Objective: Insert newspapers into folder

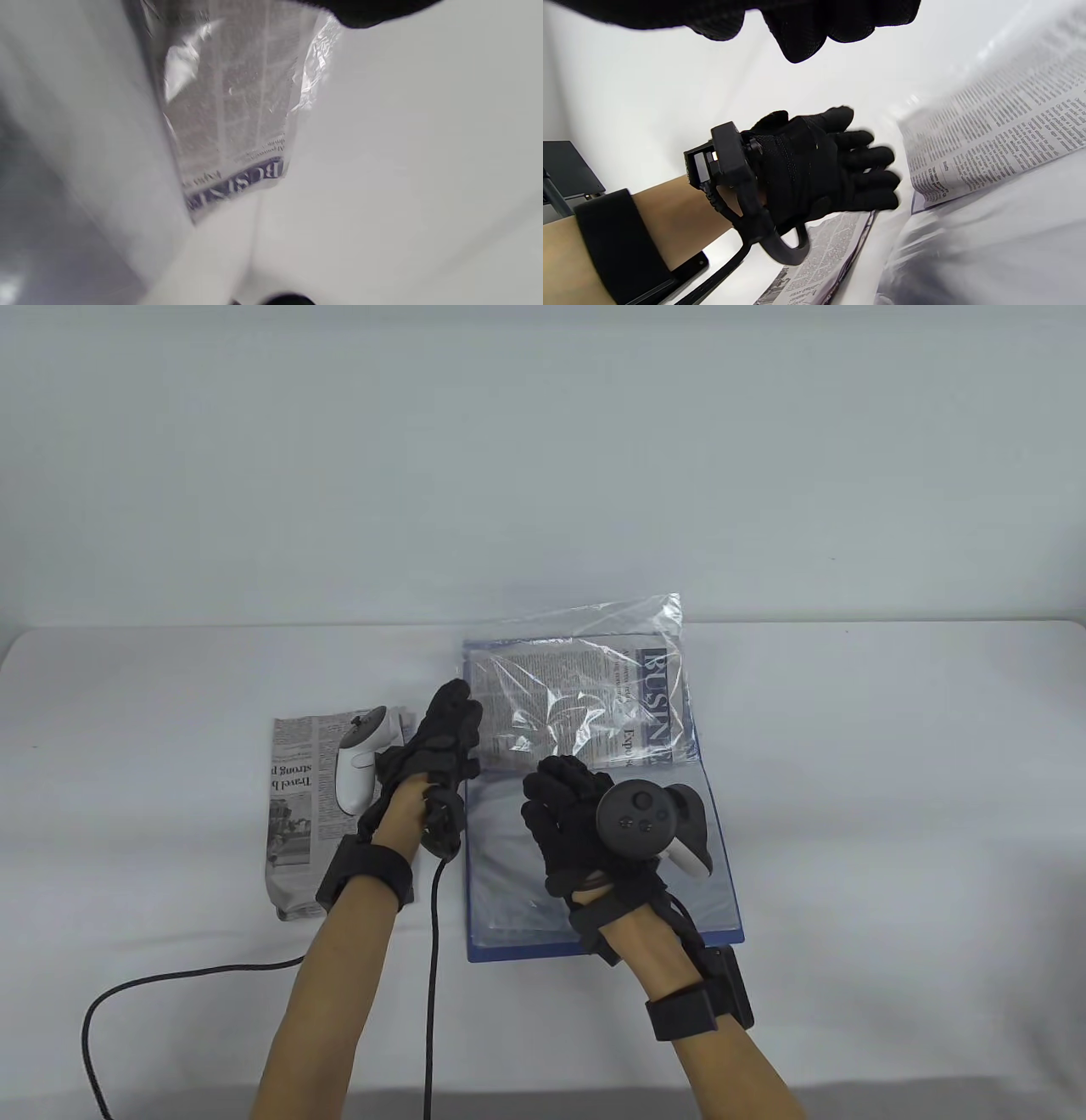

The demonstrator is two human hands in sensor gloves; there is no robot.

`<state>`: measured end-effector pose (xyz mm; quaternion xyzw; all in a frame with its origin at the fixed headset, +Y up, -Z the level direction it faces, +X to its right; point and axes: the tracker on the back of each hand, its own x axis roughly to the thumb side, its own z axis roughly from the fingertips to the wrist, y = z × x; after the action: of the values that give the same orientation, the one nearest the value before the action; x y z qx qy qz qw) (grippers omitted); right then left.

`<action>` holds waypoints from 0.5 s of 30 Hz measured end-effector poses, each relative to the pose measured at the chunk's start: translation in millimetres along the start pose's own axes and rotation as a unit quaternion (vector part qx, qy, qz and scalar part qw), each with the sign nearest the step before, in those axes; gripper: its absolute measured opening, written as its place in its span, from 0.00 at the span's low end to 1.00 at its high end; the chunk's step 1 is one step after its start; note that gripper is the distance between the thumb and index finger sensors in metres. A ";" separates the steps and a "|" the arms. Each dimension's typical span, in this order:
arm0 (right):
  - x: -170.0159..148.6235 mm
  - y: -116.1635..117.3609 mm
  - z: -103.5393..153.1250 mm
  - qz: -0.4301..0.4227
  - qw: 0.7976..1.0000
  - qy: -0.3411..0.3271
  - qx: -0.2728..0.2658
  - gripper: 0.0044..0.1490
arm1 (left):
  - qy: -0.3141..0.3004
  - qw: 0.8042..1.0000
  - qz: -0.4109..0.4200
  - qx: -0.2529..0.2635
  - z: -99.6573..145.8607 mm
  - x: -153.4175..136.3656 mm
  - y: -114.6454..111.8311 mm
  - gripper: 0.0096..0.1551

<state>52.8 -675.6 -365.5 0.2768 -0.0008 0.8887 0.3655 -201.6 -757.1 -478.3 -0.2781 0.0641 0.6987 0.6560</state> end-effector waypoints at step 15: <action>-21.1 66.5 -14.6 0.126 0.964 0.116 0.203 0.39 | -0.134 0.975 -0.173 0.031 109.0 -32.3 26.8 0.40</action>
<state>14.6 -735.0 -374.8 0.2377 0.1876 0.9351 0.1839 -260.8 -739.5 -379.2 -0.1687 -0.0519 0.6033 0.7778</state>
